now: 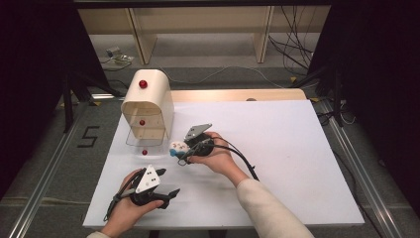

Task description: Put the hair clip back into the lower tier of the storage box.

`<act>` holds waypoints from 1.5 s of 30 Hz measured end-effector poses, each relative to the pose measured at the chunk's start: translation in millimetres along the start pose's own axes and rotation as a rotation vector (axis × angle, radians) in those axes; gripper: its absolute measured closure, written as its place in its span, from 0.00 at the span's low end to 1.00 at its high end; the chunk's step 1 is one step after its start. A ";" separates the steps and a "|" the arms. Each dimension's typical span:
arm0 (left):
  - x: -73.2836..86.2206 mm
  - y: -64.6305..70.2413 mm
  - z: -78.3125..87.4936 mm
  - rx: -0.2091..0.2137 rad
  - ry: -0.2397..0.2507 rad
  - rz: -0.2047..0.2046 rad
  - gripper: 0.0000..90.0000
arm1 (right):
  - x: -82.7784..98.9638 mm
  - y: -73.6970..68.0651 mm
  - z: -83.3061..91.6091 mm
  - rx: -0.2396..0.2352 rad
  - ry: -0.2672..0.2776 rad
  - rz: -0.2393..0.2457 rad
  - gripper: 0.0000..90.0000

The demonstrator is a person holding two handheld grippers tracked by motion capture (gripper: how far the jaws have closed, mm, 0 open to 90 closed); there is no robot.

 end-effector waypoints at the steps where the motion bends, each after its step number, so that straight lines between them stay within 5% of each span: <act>1: 0.1 0.1 -0.2 0.000 0.001 0.002 0.22 | -0.4 0.0 0.4 -0.001 0.001 0.000 0.50; 45: -0.1 0.5 -0.7 0.007 -0.003 0.004 0.21 | -23.2 4.1 11.5 0.011 0.031 0.010 0.50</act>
Point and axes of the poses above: each handheld gripper's, and its own axes: z roughly backward along the jaws, x roughly out of its underside, y roughly to its right, the point moved 2 cm from there along -z, roughly forward along the jaws, and after that the axes turned 13 degrees about z, right-handed, at the moved point
